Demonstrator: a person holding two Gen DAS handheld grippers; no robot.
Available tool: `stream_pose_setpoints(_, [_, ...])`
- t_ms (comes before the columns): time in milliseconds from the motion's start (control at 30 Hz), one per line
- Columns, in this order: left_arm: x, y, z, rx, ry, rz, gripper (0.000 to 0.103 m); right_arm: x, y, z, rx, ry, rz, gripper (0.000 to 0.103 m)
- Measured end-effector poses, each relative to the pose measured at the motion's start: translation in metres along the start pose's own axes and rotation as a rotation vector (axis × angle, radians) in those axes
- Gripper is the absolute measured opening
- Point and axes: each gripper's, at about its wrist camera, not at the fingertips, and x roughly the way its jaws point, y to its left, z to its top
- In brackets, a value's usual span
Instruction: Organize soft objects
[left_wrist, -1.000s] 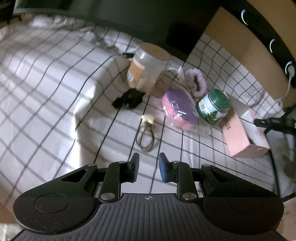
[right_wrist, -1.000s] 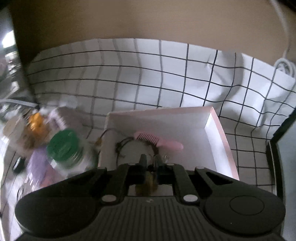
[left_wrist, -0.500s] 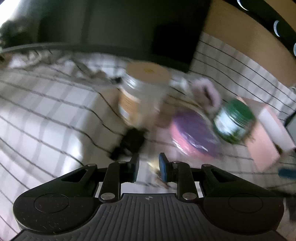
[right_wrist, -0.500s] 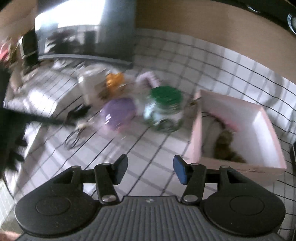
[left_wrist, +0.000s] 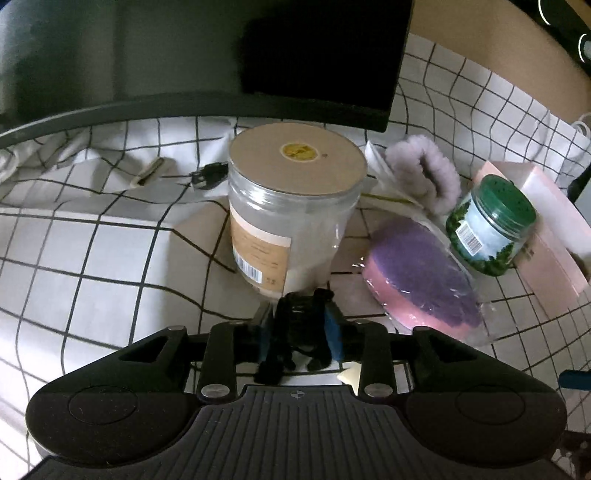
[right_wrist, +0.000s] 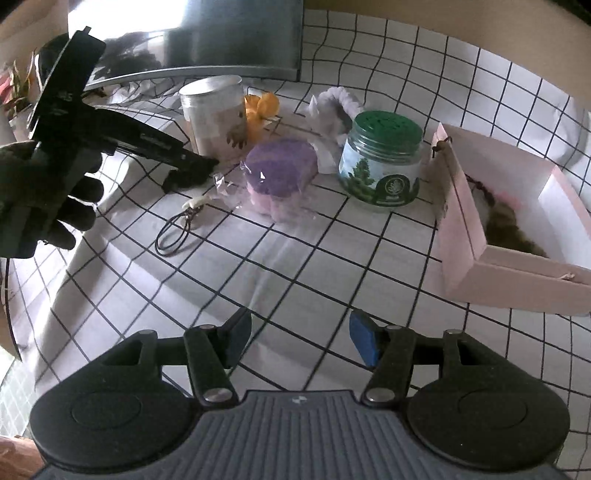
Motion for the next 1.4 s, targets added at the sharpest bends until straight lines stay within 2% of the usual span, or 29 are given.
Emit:
stream_pose_setpoints(33, [0.002,0.001,0.001,-0.003,0.018,-0.012,0.047,0.001,0.002,0.0,0.006,-0.001,0.0,0.059])
stream_pose_setpoints(100, [0.008,-0.001,0.001,0.002,0.085,-0.049,0.044,0.003,0.005,0.001,0.015,0.001,0.004,0.059])
stream_pose_setpoints(133, [0.009,-0.004,-0.001,0.014,0.096,-0.065,0.047,0.005,0.008,0.002,0.019,0.003,0.006,0.059])
stream_pose_setpoints(233, [0.008,-0.005,-0.003,0.004,0.063,-0.095,0.046,0.009,0.017,0.005,0.014,0.007,0.012,0.059])
stream_pose_setpoints(333, [0.007,-0.003,-0.004,0.0,0.026,-0.073,0.046,0.01,0.028,0.008,-0.013,-0.004,0.011,0.059])
stream_pose_setpoints(433, [0.005,0.002,-0.01,0.008,0.03,-0.076,0.032,0.01,0.037,0.01,-0.033,-0.008,0.01,0.059])
stream_pose_setpoints(467, [0.002,0.005,-0.013,0.001,0.033,-0.084,0.033,0.01,0.039,0.011,-0.036,-0.012,0.01,0.059])
stream_pose_setpoints(567, [-0.01,0.012,-0.023,-0.031,0.028,-0.114,0.032,0.011,0.049,0.017,-0.046,-0.029,0.015,0.059])
stream_pose_setpoints(767, [-0.061,0.037,-0.052,-0.116,-0.027,-0.108,0.032,0.024,0.077,0.035,-0.105,-0.102,0.026,0.059])
stream_pose_setpoints(900, [-0.085,0.051,-0.073,-0.167,-0.009,-0.097,0.032,0.044,0.092,0.054,-0.124,-0.142,0.041,0.059])
stream_pose_setpoints(1067, [-0.104,0.056,-0.096,-0.208,0.002,-0.077,0.032,0.077,0.099,0.077,-0.077,-0.128,0.077,0.059])
stream_pose_setpoints(1167, [-0.112,0.058,-0.107,-0.226,0.007,-0.064,0.032,0.094,0.104,0.082,-0.076,-0.102,0.074,0.052])
stream_pose_setpoints(1233, [-0.115,0.056,-0.113,-0.241,0.009,-0.056,0.032,0.099,0.103,0.082,-0.08,-0.084,0.077,0.042])
stream_pose_setpoints(1267, [-0.116,0.055,-0.115,-0.25,0.01,-0.055,0.032,0.101,0.103,0.08,-0.085,-0.074,0.079,0.03])
stream_pose_setpoints(1333, [-0.117,0.052,-0.117,-0.268,0.008,-0.059,0.032,0.1,0.1,0.078,-0.095,-0.056,0.09,0.03])
stream_pose_setpoints(1400, [-0.118,0.044,-0.117,-0.282,0.011,-0.08,0.032,0.086,0.096,0.075,-0.095,-0.074,0.097,0.03])
